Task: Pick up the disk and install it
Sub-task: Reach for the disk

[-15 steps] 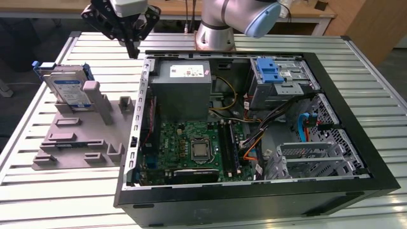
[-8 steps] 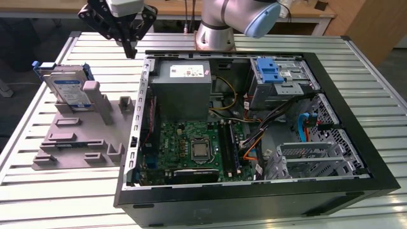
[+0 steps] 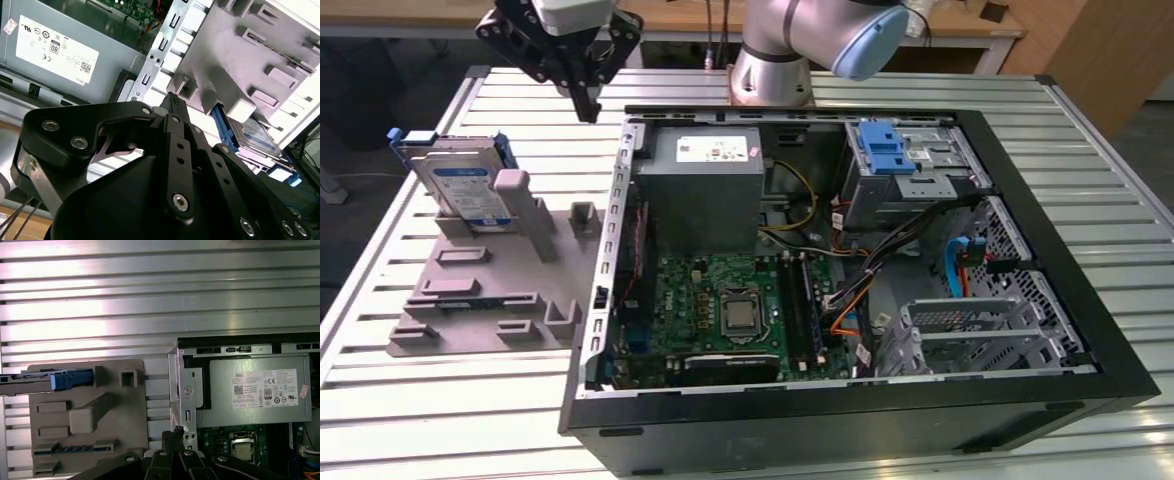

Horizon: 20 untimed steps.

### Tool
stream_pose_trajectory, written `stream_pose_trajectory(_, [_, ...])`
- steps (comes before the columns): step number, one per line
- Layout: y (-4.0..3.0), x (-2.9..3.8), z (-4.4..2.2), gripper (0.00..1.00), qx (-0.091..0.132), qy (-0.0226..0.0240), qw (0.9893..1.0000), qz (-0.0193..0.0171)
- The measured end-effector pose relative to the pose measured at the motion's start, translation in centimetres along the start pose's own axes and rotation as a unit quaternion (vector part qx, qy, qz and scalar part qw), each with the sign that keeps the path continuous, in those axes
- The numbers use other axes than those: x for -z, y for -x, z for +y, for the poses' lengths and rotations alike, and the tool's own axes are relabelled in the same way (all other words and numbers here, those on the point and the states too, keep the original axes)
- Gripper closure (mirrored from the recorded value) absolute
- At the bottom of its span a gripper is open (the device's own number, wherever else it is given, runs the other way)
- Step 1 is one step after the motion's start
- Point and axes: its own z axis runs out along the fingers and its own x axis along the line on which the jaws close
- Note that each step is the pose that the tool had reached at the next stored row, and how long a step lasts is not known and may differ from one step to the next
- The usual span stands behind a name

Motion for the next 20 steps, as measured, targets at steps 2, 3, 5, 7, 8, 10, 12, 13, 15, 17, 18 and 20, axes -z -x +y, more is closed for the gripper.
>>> stream_pose_trajectory(2, [-0.16, 0.01, -0.01, 0.89, 0.000, 0.0000, 1.0000, 0.0000])
stream_pose_trajectory(3, [-0.24, 0.01, -0.01, 0.89, 0.000, 0.0000, 1.0000, 0.0000])
stream_pose_trajectory(5, [-0.40, 0.01, -0.01, 0.89, 0.000, 0.0000, 1.0000, 0.0000])
stream_pose_trajectory(7, [-0.56, 0.01, -0.02, 0.89, 0.000, 0.0000, 1.0000, 0.0000])
stream_pose_trajectory(8, [-0.64, 0.02, -0.02, 0.89, 0.000, 0.0000, 1.0000, 0.0000])
stream_pose_trajectory(10, [-0.82, 0.02, -0.02, 0.89, 0.000, 0.0000, 1.0000, 0.0000])
stream_pose_trajectory(12, [-1.03, 0.02, -0.02, 0.89, 0.000, 0.0000, 1.0000, 0.0000])
stream_pose_trajectory(13, [-1.14, 0.02, -0.01, 0.89, 0.000, 0.0000, 1.0000, 0.0000])
stream_pose_trajectory(15, [-1.38, 0.03, 0.02, 0.89, 0.000, 0.0000, 1.0000, 0.0000])
stream_pose_trajectory(17, [-1.67, 0.04, 0.08, 0.89, 0.000, 0.0000, 1.0000, 0.0000])
stream_pose_trajectory(18, [-1.83, 0.04, 0.11, 0.89, 0.000, 0.0000, 1.0000, 0.0000])
stream_pose_trajectory(20, [-2.19, 0.05, 0.17, 0.89, 0.000, 0.0000, 1.0000, 0.0000])
